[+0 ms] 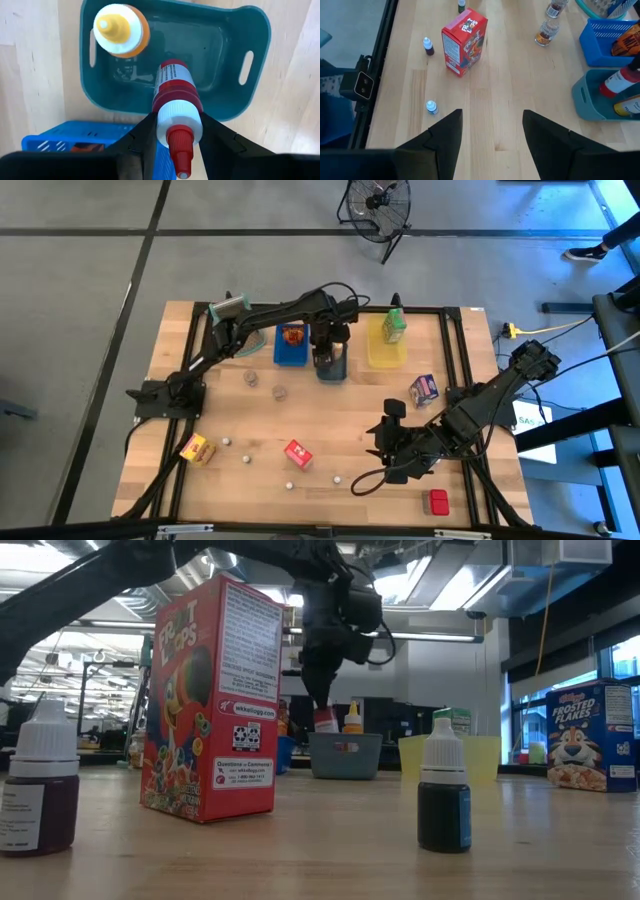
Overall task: Pick & Place Kitchen Items
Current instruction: Put the big red food coloring bottle into the dark green bin
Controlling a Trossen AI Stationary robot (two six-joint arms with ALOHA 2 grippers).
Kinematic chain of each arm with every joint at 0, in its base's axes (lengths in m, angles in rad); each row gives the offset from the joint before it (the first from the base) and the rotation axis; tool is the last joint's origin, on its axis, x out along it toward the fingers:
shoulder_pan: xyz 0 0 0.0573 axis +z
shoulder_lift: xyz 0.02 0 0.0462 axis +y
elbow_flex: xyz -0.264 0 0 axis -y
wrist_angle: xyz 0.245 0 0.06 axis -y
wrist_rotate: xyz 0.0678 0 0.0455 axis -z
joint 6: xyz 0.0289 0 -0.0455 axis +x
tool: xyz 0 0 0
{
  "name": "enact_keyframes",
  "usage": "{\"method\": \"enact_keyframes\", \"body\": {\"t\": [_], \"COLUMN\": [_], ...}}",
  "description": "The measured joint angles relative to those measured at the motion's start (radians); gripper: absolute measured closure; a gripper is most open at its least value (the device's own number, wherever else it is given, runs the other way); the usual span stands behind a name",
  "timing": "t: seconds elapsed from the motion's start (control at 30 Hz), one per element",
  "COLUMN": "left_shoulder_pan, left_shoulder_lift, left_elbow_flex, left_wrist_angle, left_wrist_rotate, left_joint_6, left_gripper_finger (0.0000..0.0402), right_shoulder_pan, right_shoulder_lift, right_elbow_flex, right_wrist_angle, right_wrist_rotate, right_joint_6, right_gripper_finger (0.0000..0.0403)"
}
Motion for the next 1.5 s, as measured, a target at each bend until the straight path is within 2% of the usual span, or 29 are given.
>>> {"method": "enact_keyframes", "body": {"t": [0.23, 1.07, 1.5], "left_shoulder_pan": [0.000, 0.000, 0.000], "left_shoulder_lift": [-0.001, 0.023, 0.041], "left_elbow_flex": [0.000, 0.000, 0.000], "left_wrist_angle": [0.018, 0.037, 0.040], "left_wrist_rotate": [0.001, 0.000, 0.003], "left_joint_6": [-0.023, -0.027, -0.027], "left_gripper_finger": [0.0272, 0.0273, 0.0272], "right_shoulder_pan": [0.000, 0.000, -0.001], "right_shoulder_lift": [0.000, 0.000, 0.000], "right_elbow_flex": [0.000, 0.000, -0.082], "right_wrist_angle": [0.000, 0.001, 0.037], "right_wrist_rotate": [0.000, -0.002, 0.022], "right_joint_6": [0.001, 0.005, 0.016], "right_gripper_finger": [0.0192, 0.0192, 0.0192]}}
